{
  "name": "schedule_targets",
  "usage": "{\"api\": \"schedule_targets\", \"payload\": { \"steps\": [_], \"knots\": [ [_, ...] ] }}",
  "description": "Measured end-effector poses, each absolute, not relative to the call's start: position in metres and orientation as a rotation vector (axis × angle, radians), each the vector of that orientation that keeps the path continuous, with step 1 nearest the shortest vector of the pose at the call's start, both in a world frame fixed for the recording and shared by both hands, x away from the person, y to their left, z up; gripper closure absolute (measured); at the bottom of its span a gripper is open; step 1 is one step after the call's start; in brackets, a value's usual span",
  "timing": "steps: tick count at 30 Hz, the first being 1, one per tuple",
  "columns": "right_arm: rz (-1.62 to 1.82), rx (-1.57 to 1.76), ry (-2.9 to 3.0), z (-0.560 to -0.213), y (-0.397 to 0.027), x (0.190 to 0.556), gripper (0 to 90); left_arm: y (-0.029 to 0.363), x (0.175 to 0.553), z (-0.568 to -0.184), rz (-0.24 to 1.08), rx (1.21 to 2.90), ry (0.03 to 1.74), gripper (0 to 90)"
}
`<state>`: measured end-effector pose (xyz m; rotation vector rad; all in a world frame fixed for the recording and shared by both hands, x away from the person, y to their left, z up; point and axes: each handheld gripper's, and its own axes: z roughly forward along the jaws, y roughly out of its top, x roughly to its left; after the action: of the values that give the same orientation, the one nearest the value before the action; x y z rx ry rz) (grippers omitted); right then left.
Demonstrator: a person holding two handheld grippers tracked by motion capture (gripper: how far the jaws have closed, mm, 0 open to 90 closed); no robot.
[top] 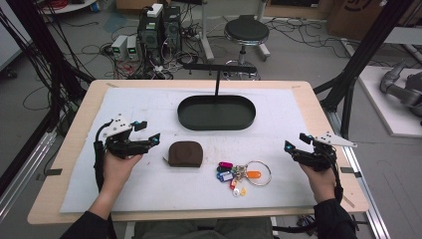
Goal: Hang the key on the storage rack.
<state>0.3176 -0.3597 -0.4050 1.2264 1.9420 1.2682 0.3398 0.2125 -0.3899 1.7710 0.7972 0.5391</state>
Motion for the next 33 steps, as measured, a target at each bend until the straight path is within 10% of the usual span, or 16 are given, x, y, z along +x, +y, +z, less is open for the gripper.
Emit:
{"api": "schedule_targets", "payload": {
  "steps": [33],
  "knots": [
    [1.245,1.261,1.945,-0.404,-0.368,0.295,29.2,0.219,0.331,-0.391,0.587,1.781,0.802,29.8]
  ]
}}
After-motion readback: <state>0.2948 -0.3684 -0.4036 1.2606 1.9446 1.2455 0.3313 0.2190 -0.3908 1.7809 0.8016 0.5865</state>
